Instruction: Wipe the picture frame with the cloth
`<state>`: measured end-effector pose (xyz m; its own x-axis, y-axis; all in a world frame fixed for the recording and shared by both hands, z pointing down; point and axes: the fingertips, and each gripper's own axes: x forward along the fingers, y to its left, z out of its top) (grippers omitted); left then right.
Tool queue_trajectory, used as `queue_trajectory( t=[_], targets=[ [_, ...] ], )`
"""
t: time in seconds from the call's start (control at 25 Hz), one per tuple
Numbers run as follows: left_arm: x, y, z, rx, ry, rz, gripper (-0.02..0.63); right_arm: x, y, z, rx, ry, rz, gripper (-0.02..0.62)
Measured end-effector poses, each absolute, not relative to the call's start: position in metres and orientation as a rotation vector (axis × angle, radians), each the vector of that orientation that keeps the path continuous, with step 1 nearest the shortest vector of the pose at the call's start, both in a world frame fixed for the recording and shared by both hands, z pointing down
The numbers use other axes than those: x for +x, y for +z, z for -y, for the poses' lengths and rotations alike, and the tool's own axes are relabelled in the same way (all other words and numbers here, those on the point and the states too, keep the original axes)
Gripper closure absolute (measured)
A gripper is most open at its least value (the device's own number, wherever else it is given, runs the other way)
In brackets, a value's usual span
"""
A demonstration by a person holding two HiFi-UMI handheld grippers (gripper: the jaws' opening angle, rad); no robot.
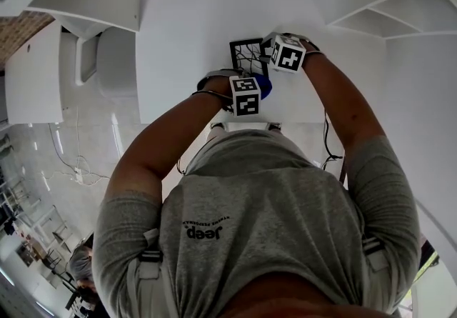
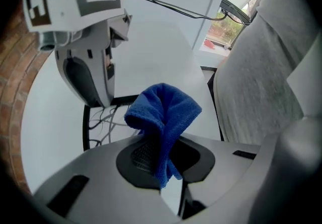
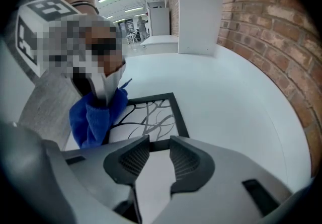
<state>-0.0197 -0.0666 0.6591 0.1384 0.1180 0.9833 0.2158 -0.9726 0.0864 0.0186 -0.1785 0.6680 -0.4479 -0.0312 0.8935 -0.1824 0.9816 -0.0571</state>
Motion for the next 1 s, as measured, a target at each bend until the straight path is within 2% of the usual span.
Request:
queue_trajectory(
  t=[0.32, 1.0],
  targets=[
    [-0.065, 0.662, 0.066, -2.269, -2.064, 0.323, 0.546, 0.019, 0.668, 0.178, 0.158, 0.172, 2.023, 0.463],
    [-0.064, 0.644, 0.079, -2.451, -1.956, 0.126, 0.546, 0.022, 0.668, 0.179, 0.258, 0.210, 1.991, 0.477]
  ],
)
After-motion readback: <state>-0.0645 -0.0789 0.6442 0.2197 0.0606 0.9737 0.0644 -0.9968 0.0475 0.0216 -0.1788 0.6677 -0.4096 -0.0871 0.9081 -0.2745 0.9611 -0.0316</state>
